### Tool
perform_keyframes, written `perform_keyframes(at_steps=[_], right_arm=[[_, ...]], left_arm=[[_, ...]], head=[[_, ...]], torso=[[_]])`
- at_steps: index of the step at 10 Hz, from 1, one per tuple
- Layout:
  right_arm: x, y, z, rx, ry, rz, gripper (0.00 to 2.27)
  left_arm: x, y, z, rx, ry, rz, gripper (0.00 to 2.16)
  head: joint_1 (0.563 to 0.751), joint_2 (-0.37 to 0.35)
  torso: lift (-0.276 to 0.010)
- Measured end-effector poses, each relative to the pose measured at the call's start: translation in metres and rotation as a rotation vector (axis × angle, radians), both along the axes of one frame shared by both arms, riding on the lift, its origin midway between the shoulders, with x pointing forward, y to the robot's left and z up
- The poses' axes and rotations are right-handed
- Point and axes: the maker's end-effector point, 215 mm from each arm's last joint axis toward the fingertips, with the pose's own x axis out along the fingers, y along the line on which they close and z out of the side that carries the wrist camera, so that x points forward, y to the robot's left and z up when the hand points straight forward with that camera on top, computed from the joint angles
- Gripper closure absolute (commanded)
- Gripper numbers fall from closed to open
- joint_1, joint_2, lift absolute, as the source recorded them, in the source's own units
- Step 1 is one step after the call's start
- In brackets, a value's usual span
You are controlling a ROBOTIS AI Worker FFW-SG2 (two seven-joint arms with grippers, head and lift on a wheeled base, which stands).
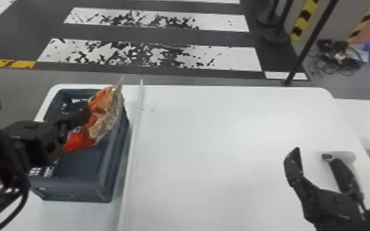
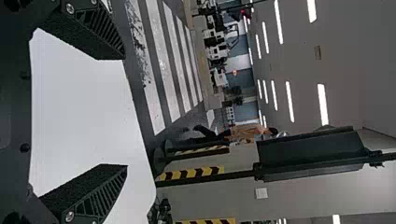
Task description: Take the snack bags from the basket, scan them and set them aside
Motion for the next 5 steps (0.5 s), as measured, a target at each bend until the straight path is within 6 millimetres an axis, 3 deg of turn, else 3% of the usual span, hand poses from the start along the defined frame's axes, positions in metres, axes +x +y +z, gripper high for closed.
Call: perform_keyframes(at_steps=[2, 5], right_arm=[[0.000, -0.003, 0.000, -0.006, 0.004, -0.001, 0.10], [0.001, -0.006, 0.000, -0.011, 0.013, -0.003, 0.10]], left_arm=[[-0.004, -0.039, 0.009, -0.003, -0.021, -0.080, 2.14], [-0.006, -0.063, 0.027, 0.003, -0.056, -0.125, 2.14]], head=[[0.695, -0.157], [0.695, -0.197]], torso=[[-0.075], [-0.075]])
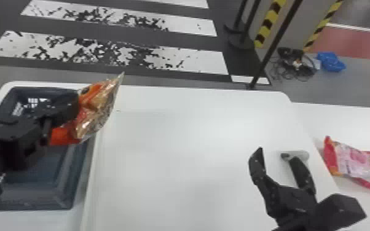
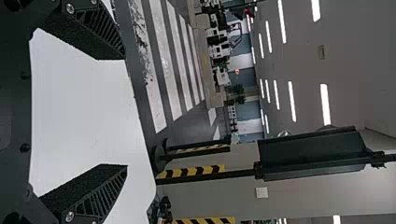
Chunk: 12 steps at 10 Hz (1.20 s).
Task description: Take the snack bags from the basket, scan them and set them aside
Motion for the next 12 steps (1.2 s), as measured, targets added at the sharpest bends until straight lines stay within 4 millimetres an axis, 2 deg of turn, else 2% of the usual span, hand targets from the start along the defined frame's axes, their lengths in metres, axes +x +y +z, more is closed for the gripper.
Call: perform_keyframes(at_steps=[2, 4, 6, 7, 9, 10, 12], right_arm=[[0.002, -0.002, -0.003, -0.003, 0.011, -0.005, 0.10], [0.004, -0.004, -0.003, -0.006, 0.015, -0.010, 0.10], [0.003, -0.010, -0.004, -0.009, 0.017, -0.025, 0.10], [0.002, -0.014, -0.004, -0.012, 0.018, -0.035, 0.10], [0.002, -0.020, -0.003, -0.015, 0.016, -0.046, 0.10], [0.003, -0.024, -0.002, -0.017, 0.015, -0.054, 0.10], [0.006, -0.031, 0.005, -0.019, 0.011, -0.063, 0.10]], left_arm=[[-0.005, -0.024, 0.005, -0.027, -0.005, -0.069, 2.14], [-0.013, -0.060, 0.005, -0.060, 0.009, -0.159, 2.14], [-0.024, -0.101, -0.004, -0.104, 0.046, -0.273, 2.14], [-0.029, -0.120, -0.017, -0.111, 0.075, -0.319, 2.14], [-0.031, -0.150, -0.054, -0.088, 0.135, -0.373, 2.14], [-0.027, -0.167, -0.075, -0.049, 0.137, -0.385, 2.14], [-0.017, -0.203, -0.100, 0.018, 0.097, -0.401, 2.14]], head=[[0.695, -0.235], [0.695, -0.281], [0.695, -0.350], [0.695, -0.350], [0.695, -0.350], [0.695, -0.350], [0.695, -0.350]], torso=[[-0.075], [-0.075], [-0.075], [-0.075], [-0.075], [-0.075], [-0.075]])
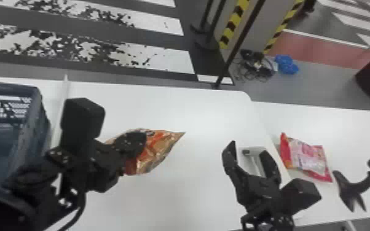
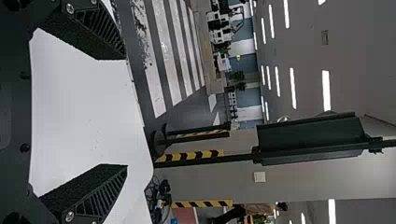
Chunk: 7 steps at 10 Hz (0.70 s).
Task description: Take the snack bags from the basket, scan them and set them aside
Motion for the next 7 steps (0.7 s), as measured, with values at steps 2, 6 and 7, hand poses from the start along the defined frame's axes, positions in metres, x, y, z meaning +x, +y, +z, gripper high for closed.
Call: perform_keyframes(at_steps=[2, 6, 7], right_arm=[[0.001, -0.005, 0.006, 0.000, -0.006, -0.007, 0.10], [0.006, -0.013, 0.012, 0.005, -0.020, -0.018, 0.10], [0.009, -0.016, 0.014, 0.008, -0.026, -0.023, 0.10]], left_arm=[[0.009, -0.047, -0.008, 0.017, -0.087, -0.028, 2.14], [-0.014, -0.107, -0.033, 0.052, -0.132, -0.140, 2.14], [-0.024, -0.113, -0.043, 0.062, -0.127, -0.163, 2.14]], head=[[0.695, -0.350], [0.695, -0.350], [0.695, -0.350]], torso=[[-0.075], [-0.075], [-0.075]])
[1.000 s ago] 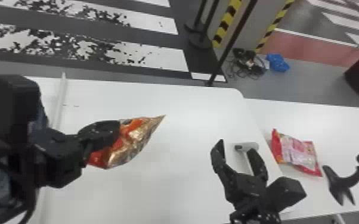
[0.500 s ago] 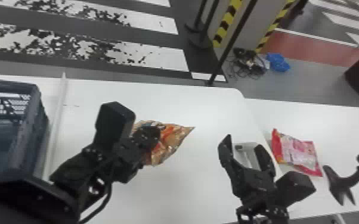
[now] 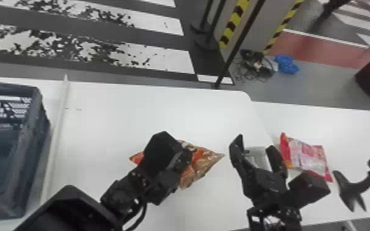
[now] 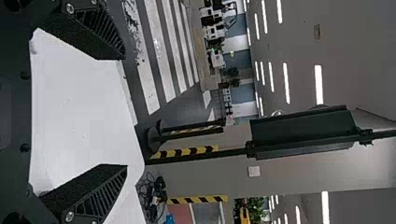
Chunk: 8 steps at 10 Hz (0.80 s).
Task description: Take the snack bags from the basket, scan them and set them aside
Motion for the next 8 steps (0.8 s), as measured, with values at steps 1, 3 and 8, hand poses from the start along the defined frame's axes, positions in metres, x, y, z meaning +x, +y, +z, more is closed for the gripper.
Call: perform_keyframes(at_steps=[1, 3, 8], right_arm=[[0.003, -0.004, 0.002, 0.001, -0.003, -0.006, 0.10], [0.005, -0.008, 0.003, 0.003, -0.004, -0.011, 0.10], [0.004, -0.012, 0.004, 0.011, -0.007, -0.016, 0.10]], left_arm=[[-0.012, -0.010, -0.011, -0.006, 0.009, -0.030, 2.14], [-0.030, -0.031, -0.026, -0.056, 0.025, -0.079, 2.14], [-0.007, -0.016, -0.016, -0.050, -0.047, -0.007, 0.07]], head=[[0.695, -0.350], [0.695, -0.350], [0.695, -0.350]], torso=[[-0.075], [-0.075], [-0.075]])
